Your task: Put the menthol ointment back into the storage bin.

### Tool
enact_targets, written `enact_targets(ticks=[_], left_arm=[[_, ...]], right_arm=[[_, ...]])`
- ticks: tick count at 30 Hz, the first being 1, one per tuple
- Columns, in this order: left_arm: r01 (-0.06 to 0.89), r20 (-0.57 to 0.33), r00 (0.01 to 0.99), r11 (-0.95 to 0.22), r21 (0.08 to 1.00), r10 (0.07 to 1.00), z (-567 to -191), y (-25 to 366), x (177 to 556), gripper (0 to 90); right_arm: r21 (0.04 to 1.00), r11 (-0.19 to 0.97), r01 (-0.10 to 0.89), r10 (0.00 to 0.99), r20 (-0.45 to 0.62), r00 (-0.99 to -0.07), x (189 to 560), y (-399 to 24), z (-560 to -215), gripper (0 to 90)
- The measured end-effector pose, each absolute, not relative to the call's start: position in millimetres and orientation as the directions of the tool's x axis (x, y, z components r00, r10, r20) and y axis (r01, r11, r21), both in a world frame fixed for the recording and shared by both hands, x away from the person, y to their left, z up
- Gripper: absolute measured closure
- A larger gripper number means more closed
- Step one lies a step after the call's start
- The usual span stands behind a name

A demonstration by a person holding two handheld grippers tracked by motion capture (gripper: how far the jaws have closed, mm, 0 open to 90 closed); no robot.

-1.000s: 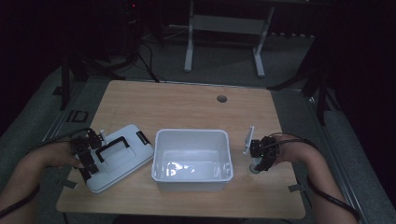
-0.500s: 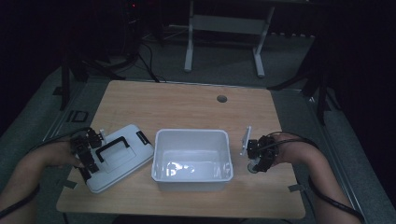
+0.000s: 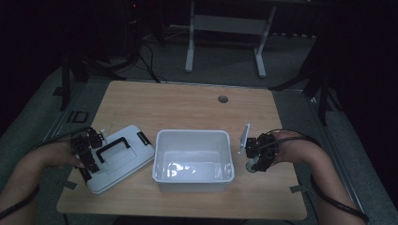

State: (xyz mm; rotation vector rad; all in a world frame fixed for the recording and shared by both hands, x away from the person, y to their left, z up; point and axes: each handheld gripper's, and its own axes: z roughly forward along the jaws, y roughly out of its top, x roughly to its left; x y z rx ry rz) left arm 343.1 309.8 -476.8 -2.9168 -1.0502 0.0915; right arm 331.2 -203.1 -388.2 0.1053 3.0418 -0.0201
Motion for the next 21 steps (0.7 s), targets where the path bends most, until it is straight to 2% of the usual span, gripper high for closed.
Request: enact_targets(ticks=[21], left_arm=[[0.631, -0.049, 0.771, -0.772, -0.070, 0.635, -479, 309, 341, 28.9]], right_arm=[[0.018, 1.000, 0.014, 0.016, -0.131, -0.991, 325, -171, -349, 50.0]])
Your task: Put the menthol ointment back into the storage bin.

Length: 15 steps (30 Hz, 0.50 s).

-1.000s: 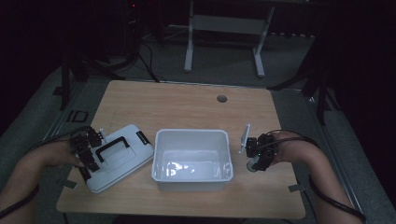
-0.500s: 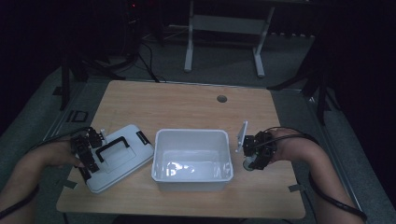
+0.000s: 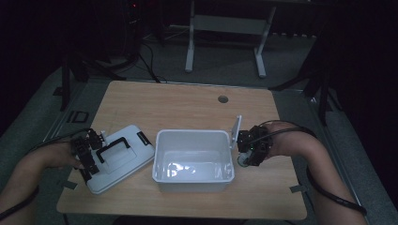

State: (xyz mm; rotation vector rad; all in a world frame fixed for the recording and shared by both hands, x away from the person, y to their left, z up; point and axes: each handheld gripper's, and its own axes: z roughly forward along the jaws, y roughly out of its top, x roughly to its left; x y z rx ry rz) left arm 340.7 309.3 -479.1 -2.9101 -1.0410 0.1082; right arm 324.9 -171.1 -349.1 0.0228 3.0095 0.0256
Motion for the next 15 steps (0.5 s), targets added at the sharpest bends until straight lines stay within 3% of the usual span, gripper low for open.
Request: enact_targets(ticks=[15], left_arm=[[0.637, -0.056, 0.766, -0.768, -0.070, 0.640, -480, 311, 341, 28.9]], right_arm=[[0.017, 0.999, -0.042, -0.039, -0.152, -0.988, 325, -136, -337, 50.0]])
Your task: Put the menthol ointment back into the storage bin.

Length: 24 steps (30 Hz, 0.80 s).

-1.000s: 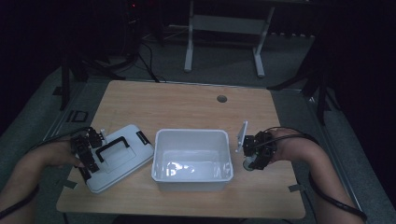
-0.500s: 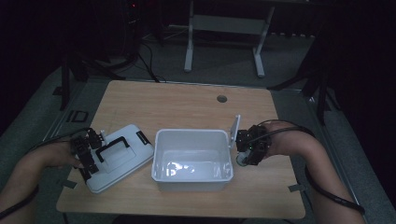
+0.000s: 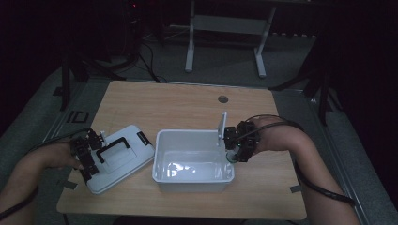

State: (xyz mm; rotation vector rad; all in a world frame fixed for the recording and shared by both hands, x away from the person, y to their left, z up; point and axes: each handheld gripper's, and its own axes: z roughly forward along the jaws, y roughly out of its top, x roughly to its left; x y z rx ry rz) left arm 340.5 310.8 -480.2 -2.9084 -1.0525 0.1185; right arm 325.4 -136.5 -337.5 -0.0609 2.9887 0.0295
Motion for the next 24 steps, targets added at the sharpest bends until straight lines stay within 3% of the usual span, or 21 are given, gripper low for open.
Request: enact_targets(ticks=[12, 24], left_arm=[[0.633, -0.059, 0.769, -0.771, -0.069, 0.637, -481, 311, 340, 28.9], [0.634, -0.057, 0.769, -0.770, -0.071, 0.637, -482, 311, 340, 29.0]], right_arm=[[0.052, 0.997, -0.053, -0.045, -0.138, -0.989, 334, -120, -352, 50.0], [0.052, 0.998, -0.043, -0.037, -0.102, -0.994, 342, -109, -390, 50.0]])
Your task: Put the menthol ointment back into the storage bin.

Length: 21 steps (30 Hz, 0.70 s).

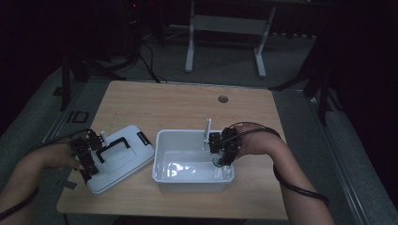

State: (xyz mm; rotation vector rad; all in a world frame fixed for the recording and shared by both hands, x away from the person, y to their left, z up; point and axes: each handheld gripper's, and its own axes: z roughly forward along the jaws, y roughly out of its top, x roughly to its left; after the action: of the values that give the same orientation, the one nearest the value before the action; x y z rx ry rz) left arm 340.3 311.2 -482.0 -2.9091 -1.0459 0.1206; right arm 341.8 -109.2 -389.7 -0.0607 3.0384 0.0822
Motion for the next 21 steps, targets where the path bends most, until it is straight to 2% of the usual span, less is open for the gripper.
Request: enact_targets(ticks=[21], left_arm=[[0.635, -0.059, 0.766, -0.768, -0.079, 0.640, -484, 313, 340, 28.9]], right_arm=[[-0.011, 0.998, -0.070, -0.070, -0.062, -0.996, 332, -88, -437, 50.0]])
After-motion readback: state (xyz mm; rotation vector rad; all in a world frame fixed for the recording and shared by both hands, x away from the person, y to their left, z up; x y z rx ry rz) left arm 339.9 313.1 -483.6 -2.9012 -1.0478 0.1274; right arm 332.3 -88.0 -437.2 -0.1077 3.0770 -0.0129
